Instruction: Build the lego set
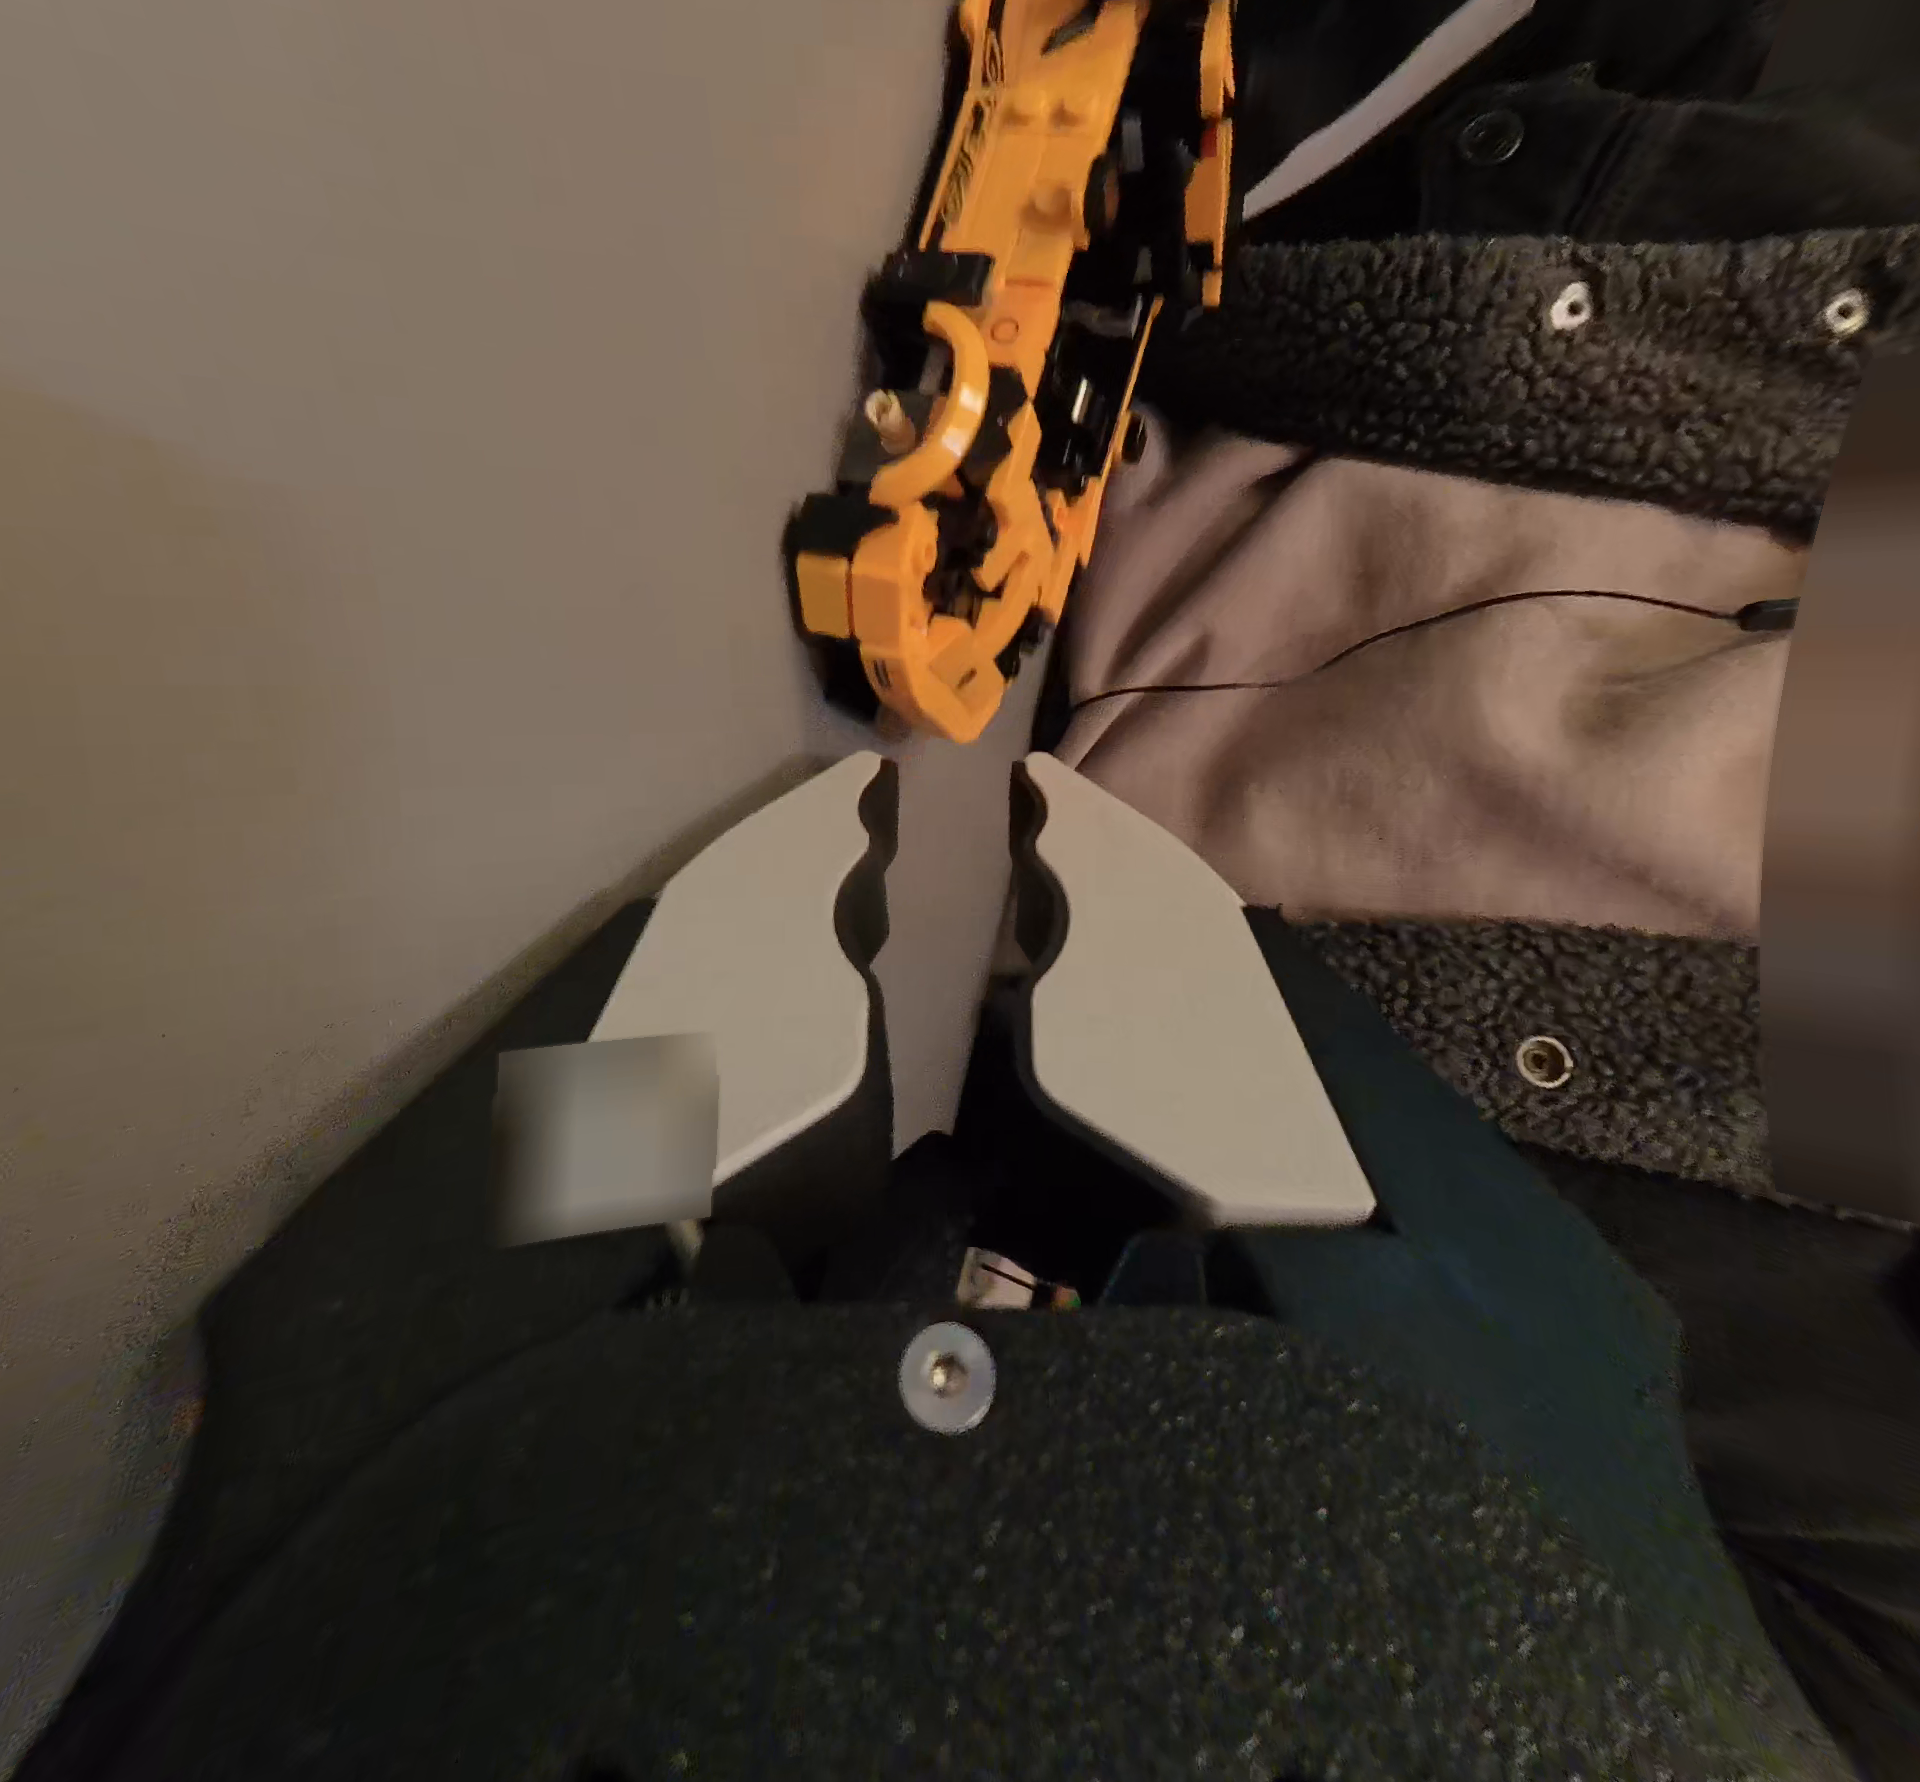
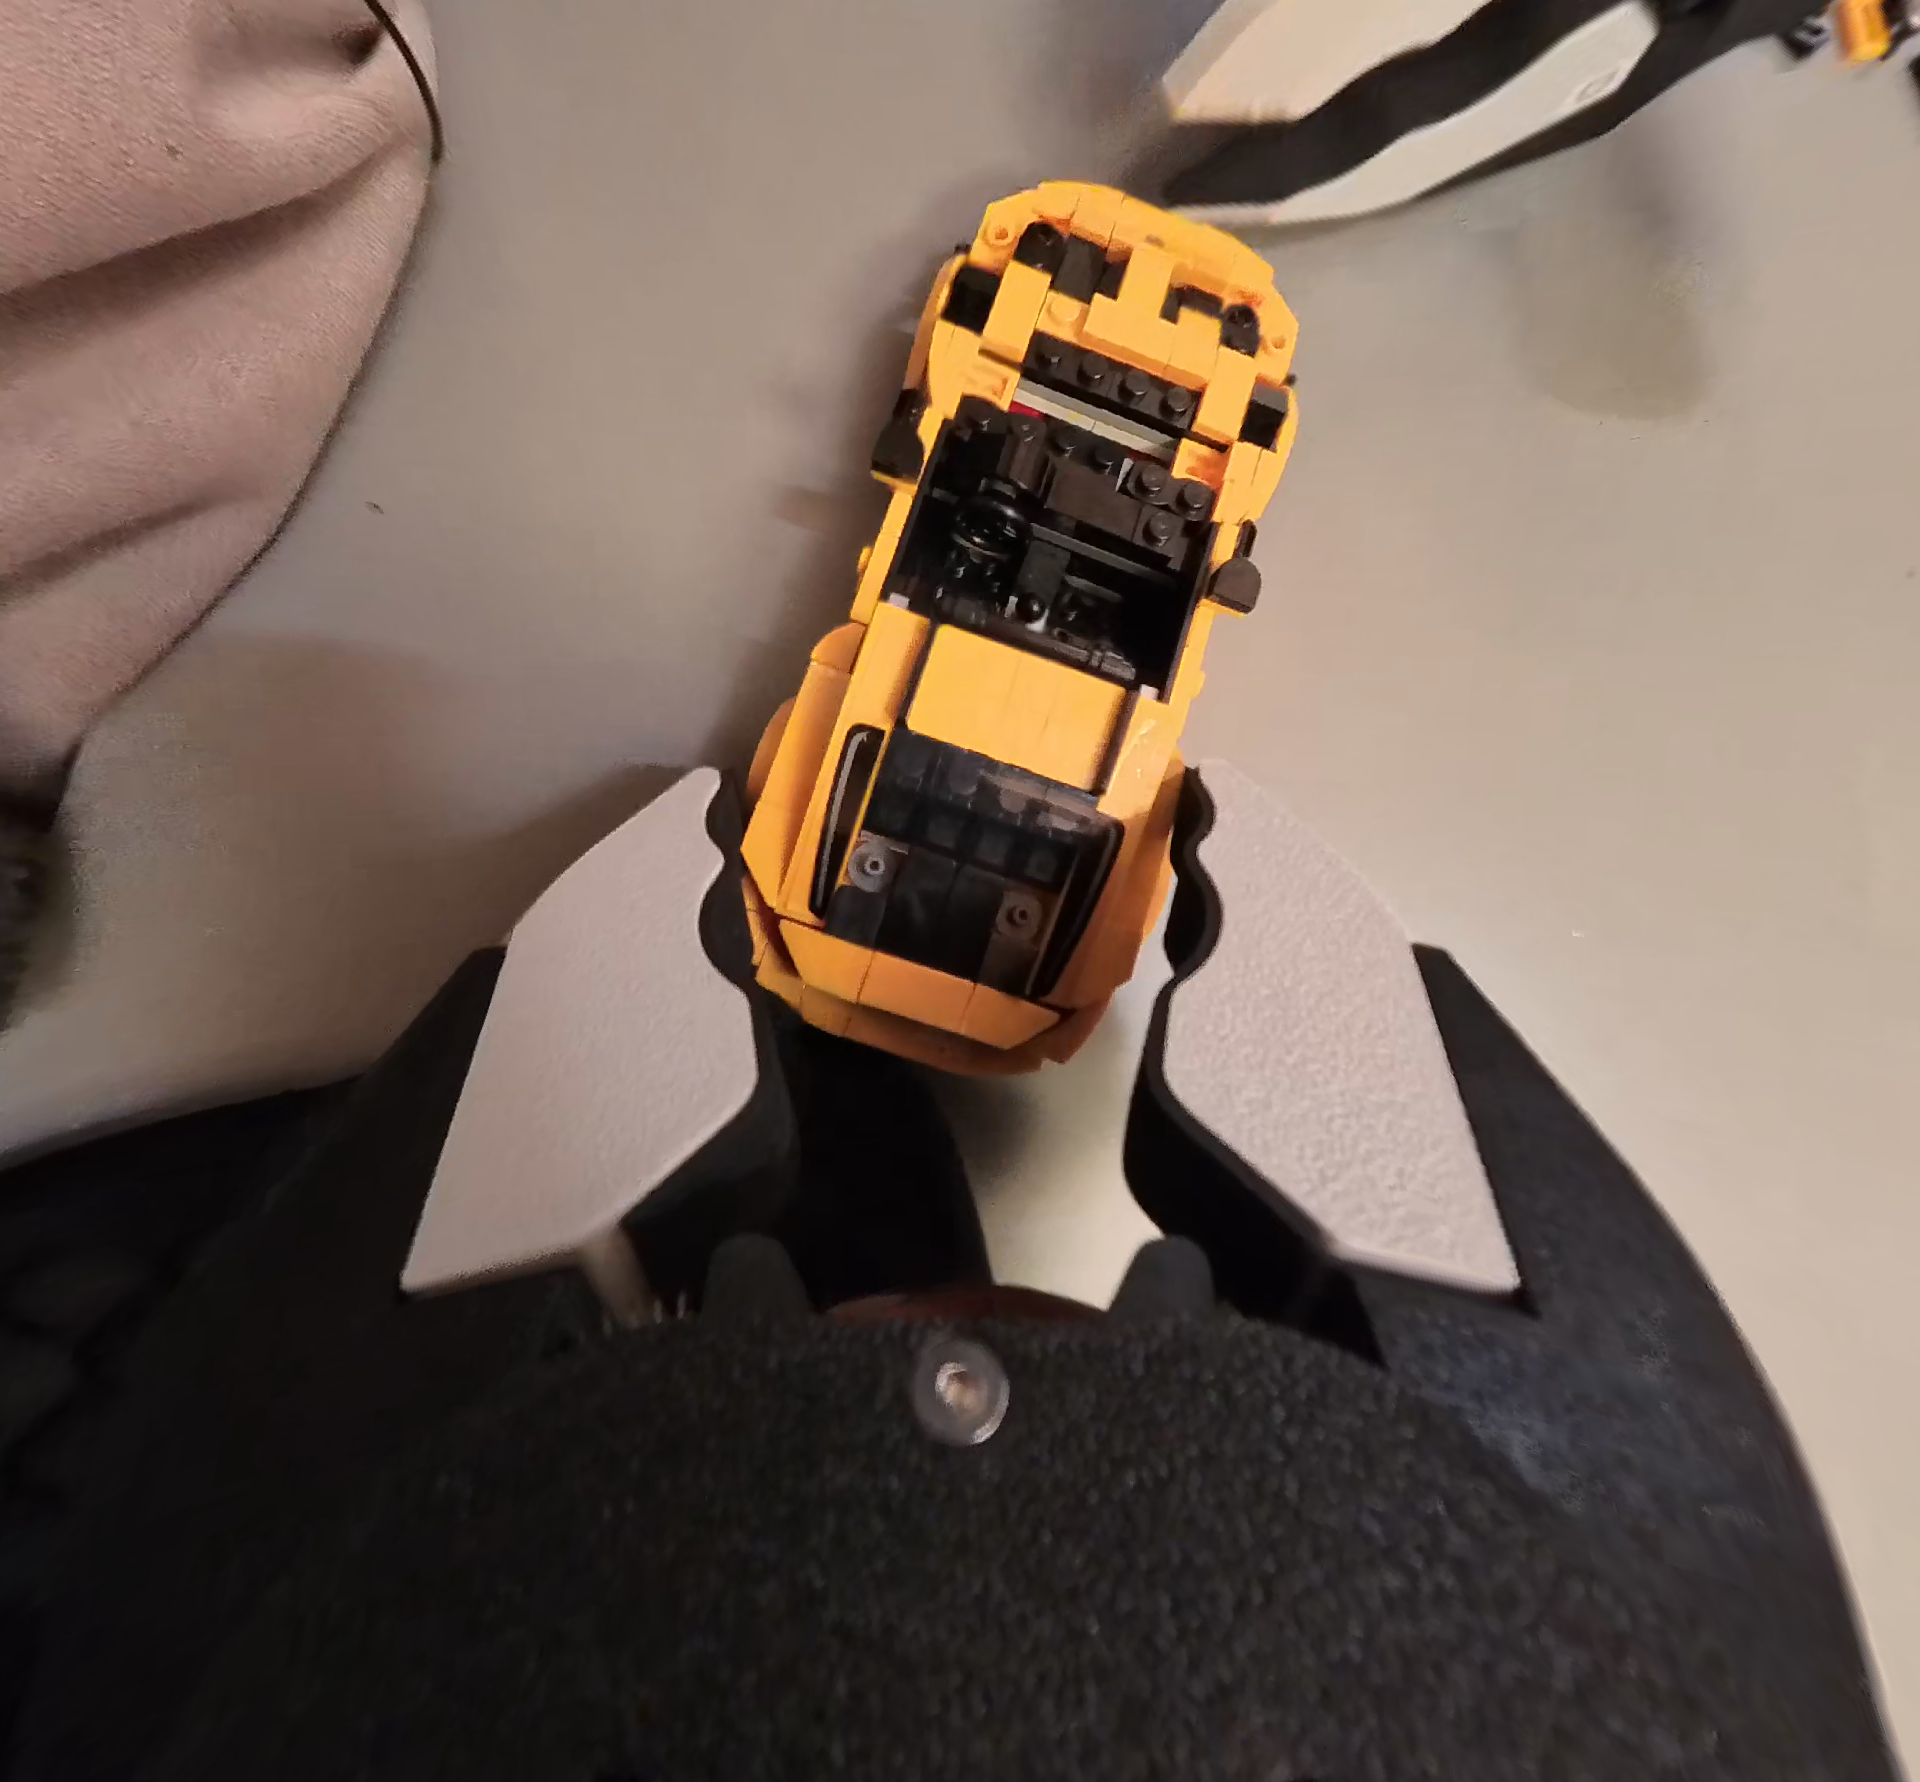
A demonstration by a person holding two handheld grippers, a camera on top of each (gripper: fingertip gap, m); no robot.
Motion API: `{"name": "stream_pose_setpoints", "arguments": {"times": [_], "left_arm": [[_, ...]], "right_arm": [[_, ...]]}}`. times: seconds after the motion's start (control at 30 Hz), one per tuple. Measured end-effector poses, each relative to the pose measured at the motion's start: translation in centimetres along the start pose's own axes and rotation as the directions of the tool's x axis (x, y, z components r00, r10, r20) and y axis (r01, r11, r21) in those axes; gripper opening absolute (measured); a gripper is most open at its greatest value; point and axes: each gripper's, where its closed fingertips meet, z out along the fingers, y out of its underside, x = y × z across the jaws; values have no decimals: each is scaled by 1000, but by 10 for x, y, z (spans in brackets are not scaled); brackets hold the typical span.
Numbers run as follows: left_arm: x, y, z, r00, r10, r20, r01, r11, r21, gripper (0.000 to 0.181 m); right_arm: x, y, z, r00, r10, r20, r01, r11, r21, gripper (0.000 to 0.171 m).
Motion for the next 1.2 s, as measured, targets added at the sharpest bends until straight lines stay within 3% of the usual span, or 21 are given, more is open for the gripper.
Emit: {"name": "stream_pose_setpoints", "arguments": {"times": [0.27, 0.37, 0.47, 0.6, 0.77, 0.87, 1.1, 1.2], "left_arm": [[-4, 0, -17, 944, 213, 252, -259, 952, 165, 22], [-11, -13, -24, 885, 292, 362, -384, 898, 214, 26], [-17, -21, -25, 800, 376, 467, -507, 840, 192, 31], [-17, -31, -15, 675, 471, 568, -635, 762, 123, 43], [-17, -39, 8, 461, 597, 656, -764, 643, -48, 69], [-21, -44, 10, 358, 612, 705, -787, 604, -125, 75], [-23, -51, 9, 327, 587, 741, -811, 576, -99, 79], [-23, -53, 9, 306, 604, 736, -831, 547, -103, 78]], "right_arm": [[45, 23, -15, 994, -3, 105, 22, 985, -172, 79], [84, 35, -27, 999, 28, -41, -36, 977, -211, 68], [106, 36, -42, 965, 124, -229, -156, 980, -127, 64], [80, 36, -52, 906, 277, -319, -306, 951, -46, 73], [27, 13, -18, 848, 412, -334, -442, 897, -15, 91], [26, 6, -3, 844, 391, -367, -428, 904, -19, 101], [68, 8, -12, 875, 426, -232, -424, 904, 58, 120], [80, 3, -8, 889, 439, -127, -427, 897, 111, 120]]}}
